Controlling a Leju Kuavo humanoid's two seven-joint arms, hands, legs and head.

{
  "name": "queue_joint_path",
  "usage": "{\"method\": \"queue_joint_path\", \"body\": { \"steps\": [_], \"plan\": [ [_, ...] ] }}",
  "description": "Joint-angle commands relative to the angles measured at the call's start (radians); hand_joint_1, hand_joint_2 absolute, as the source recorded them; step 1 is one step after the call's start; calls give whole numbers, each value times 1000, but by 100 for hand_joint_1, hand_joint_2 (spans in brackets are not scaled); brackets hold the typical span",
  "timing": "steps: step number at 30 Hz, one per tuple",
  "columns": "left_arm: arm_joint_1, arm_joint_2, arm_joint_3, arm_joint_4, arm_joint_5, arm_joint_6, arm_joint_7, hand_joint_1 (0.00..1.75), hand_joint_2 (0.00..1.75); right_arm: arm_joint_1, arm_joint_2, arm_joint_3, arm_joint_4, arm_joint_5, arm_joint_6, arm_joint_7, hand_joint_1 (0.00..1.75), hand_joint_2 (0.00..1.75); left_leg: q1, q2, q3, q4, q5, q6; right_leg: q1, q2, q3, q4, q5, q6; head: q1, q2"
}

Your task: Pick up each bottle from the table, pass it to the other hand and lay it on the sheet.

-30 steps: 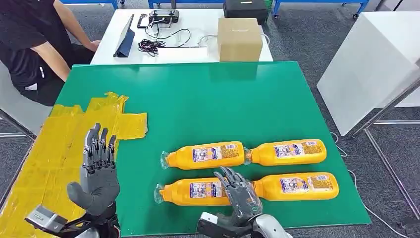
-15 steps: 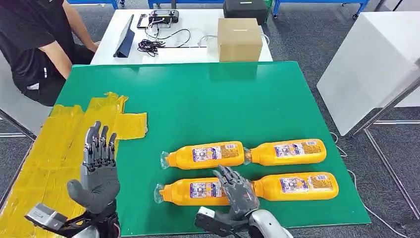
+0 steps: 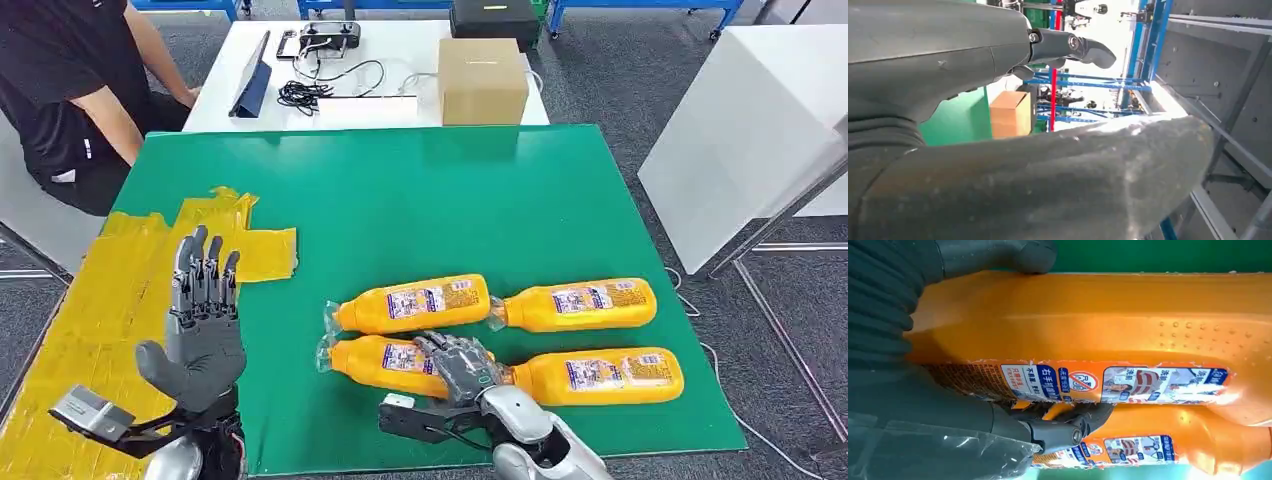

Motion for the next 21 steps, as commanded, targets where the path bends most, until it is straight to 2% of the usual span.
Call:
{"method": "queue_joint_path", "body": {
  "steps": [1,4,13,16,17,18,19,20,21],
  "plan": [
    [-35,27,-16,58,4,5,3,0,0,-25,-25,63,130,-7,20,1,175,175,0,-1,3,-2,1,-1,0,-2,3,-2,0,0,0,0],
    [-37,29,-18,60,6,6,3,0,0,-33,-30,73,131,-14,38,-2,175,175,0,-1,5,-2,0,-2,0,-1,-1,-2,0,0,0,0],
    [-48,40,-28,73,20,23,-2,0,0,-53,-55,102,128,-92,50,-31,175,175,1,0,7,-2,0,-2,1,-1,2,-3,0,0,0,0],
    [-46,36,-24,79,34,36,3,0,0,-17,-34,48,76,-177,-39,-68,175,175,1,-1,7,-3,0,-3,1,-1,1,-3,0,-1,0,0],
    [-37,24,-11,85,41,59,17,0,0,16,-23,8,44,-225,-96,-108,175,175,1,-1,7,-2,0,-2,1,-1,1,-3,0,-1,0,0],
    [-27,5,-2,97,48,113,23,0,0,90,12,-70,-34,-342,-193,-229,175,175,1,-1,7,-2,-1,-2,1,-1,1,-2,-1,-1,0,0],
    [-17,6,-10,109,59,128,13,0,0,150,16,-99,-106,-400,-220,-296,175,175,1,-3,7,-2,-1,-2,1,-3,2,-3,-1,-1,0,0],
    [-6,3,-16,118,93,134,26,0,0,206,41,-132,-188,-432,-295,-418,175,175,1,-2,7,-2,-1,-2,0,-3,1,-2,-2,-1,0,0],
    [2,12,-32,122,113,128,29,0,0,253,58,-147,-272,-466,-310,-452,175,175,1,-4,8,-3,-1,-3,1,-5,3,-3,-2,-1,0,0]
  ]
}}
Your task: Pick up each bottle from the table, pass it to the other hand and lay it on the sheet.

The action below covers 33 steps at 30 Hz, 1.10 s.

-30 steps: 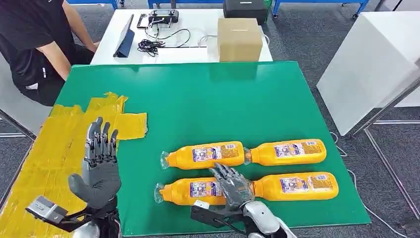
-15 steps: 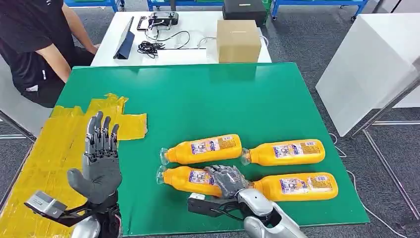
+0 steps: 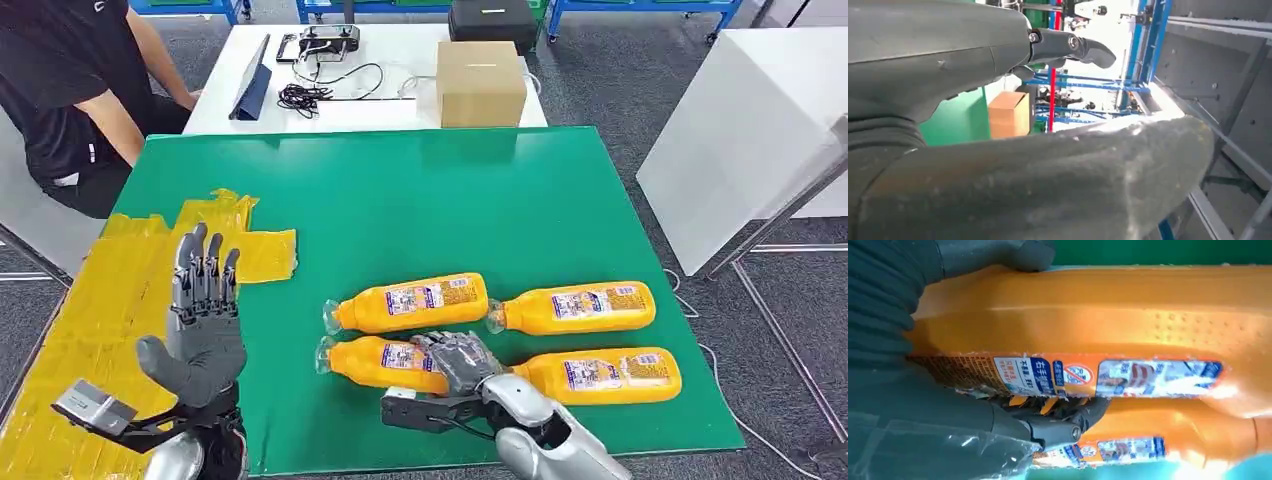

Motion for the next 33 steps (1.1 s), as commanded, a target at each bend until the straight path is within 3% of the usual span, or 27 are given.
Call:
{"method": "queue_joint_path", "body": {
  "steps": [1,2,3,23,27,33],
  "plan": [
    [24,2,-30,107,86,84,24,0,0,332,104,-207,-354,-332,-287,-439,175,175,0,-4,0,-1,0,-1,0,-4,1,-1,-2,0,1,0],
    [27,8,-42,106,101,77,23,0,0,341,108,-203,-383,-363,-285,-454,175,175,0,-4,-2,-1,-1,-2,0,-4,2,-1,-2,-1,0,0],
    [27,11,-50,108,119,71,22,0,175,337,108,-194,-389,-381,-277,-467,175,175,-1,-5,-6,-1,0,-1,-1,-4,6,1,-2,0,0,0],
    [11,13,-52,128,180,70,54,0,175,318,133,-228,-335,-418,-332,-542,175,175,0,-4,-11,-1,1,-1,0,-2,1,-1,0,0,0,0],
    [-11,33,-94,152,277,-31,133,0,175,240,174,-236,-274,-383,-434,-516,175,175,0,-3,-10,-1,0,-1,0,-1,1,-1,0,0,0,0],
    [-52,41,-128,196,336,-132,183,0,175,109,215,-212,-123,-276,-485,-467,175,175,0,0,-9,-2,1,-1,0,1,2,-2,1,0,0,0]
  ]
}}
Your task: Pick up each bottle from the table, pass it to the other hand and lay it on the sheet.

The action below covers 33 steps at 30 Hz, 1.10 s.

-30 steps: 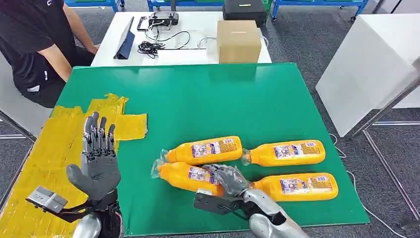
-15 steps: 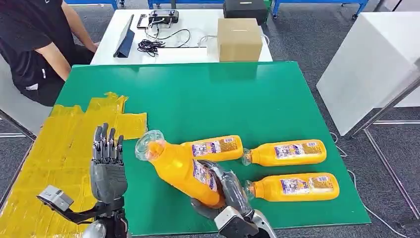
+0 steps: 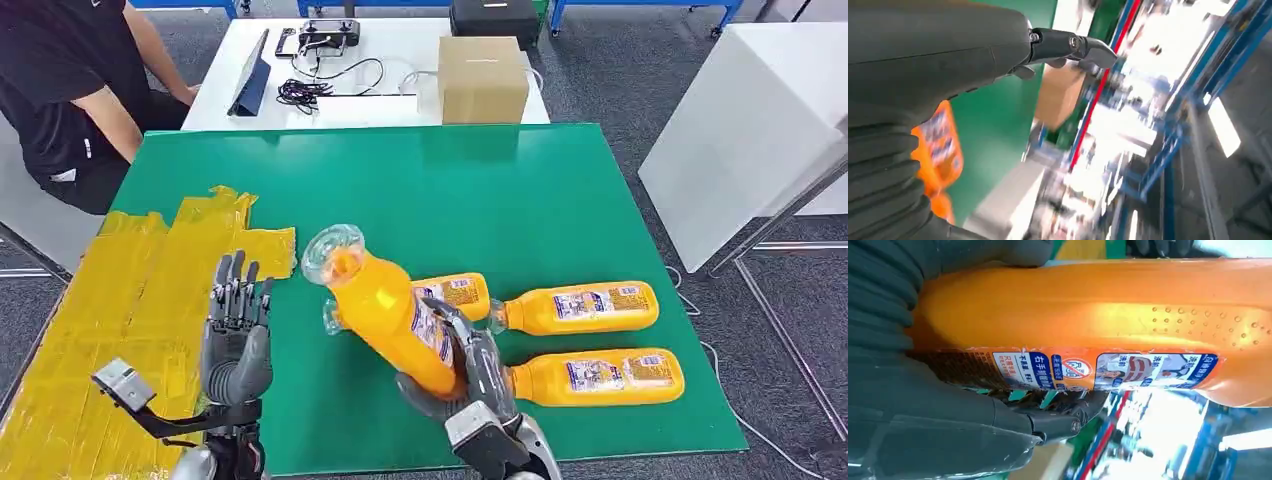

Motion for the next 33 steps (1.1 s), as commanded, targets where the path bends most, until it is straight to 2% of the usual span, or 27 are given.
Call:
{"method": "queue_joint_path", "body": {
  "steps": [1,10,17,22,23,29,33],
  "plan": [
    [-81,40,-62,116,63,-102,52,0,175,-188,62,12,221,113,-48,45,175,175,0,2,3,-2,1,-1,0,2,3,-2,1,0,0,0],
    [-87,40,-56,133,92,-159,67,0,175,-218,69,66,260,170,-28,80,175,175,0,1,5,-2,-1,-1,0,1,5,-2,0,0,0,0],
    [-92,35,-39,142,108,-178,75,0,175,-280,76,157,333,300,31,175,175,175,0,3,3,-2,0,-1,0,3,3,-2,1,0,0,0],
    [-92,35,-39,142,108,-178,75,0,175,-280,76,157,333,300,31,175,175,175,0,1,1,-1,0,0,0,1,2,-1,0,0,0,0],
    [-92,34,-37,140,110,-180,76,0,175,-282,76,161,334,304,33,179,175,175,1,2,5,-2,-1,-1,1,2,5,-3,0,0,0,0],
    [-76,32,1,121,139,-198,86,0,175,-355,85,263,429,376,101,249,175,175,0,3,2,-1,0,-1,0,3,2,-1,1,0,0,0],
    [-65,29,8,112,152,-229,103,0,175,-365,86,289,443,365,116,248,175,175,1,3,3,-1,0,-1,1,2,3,-1,0,0,0,0]
  ]
}}
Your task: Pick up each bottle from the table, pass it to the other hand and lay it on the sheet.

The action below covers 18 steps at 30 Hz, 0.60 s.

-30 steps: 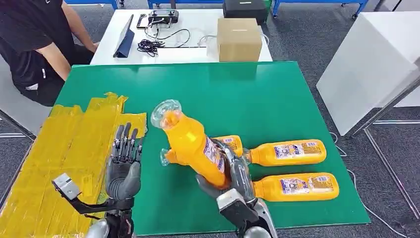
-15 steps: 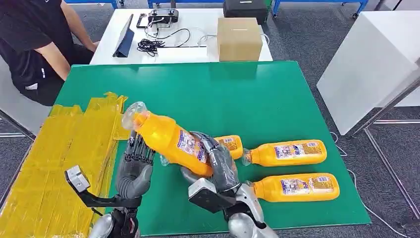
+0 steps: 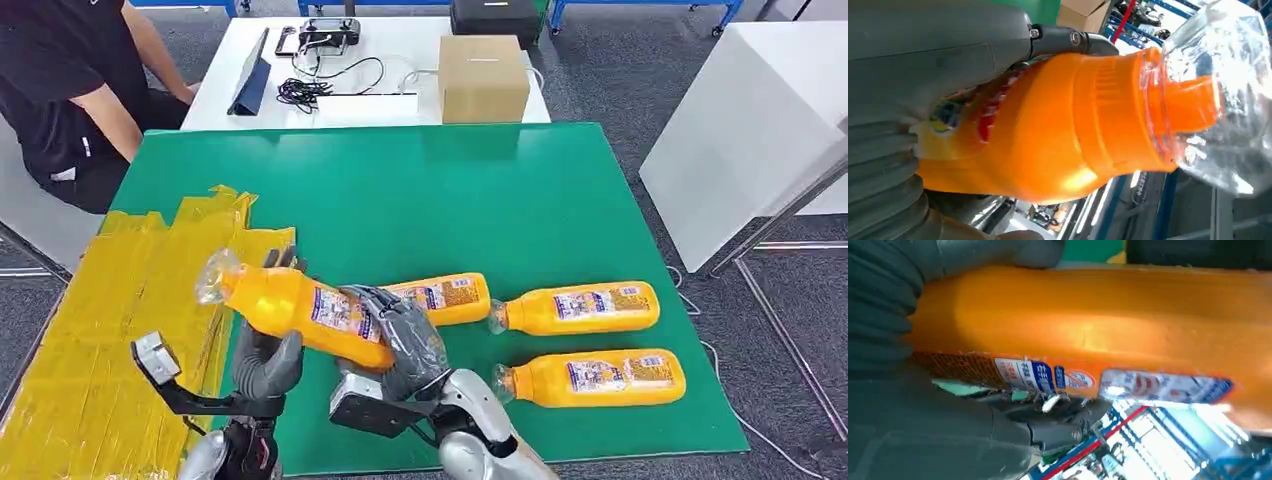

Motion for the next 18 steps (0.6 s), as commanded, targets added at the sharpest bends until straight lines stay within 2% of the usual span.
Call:
{"method": "queue_joint_path", "body": {
  "steps": [1,2,3,18],
  "plan": [
    [-6,17,34,26,19,-51,23,0,175,-96,-2,117,148,7,29,23,175,175,0,1,2,-1,0,-1,0,1,2,-1,0,0,0,0],
    [-6,14,41,33,17,-52,19,7,175,-96,-5,117,144,6,31,23,175,175,1,2,4,-1,-1,-1,1,2,3,-2,0,0,0,0],
    [-2,5,53,34,28,-51,15,175,175,-96,-7,117,142,6,32,24,175,175,1,2,5,-2,-1,-2,1,2,4,-2,0,0,0,0],
    [-5,-12,78,40,32,-50,3,175,175,-95,-7,115,150,-7,44,25,175,175,1,0,2,-1,0,-1,0,-1,2,-2,0,0,0,0]
  ]
}}
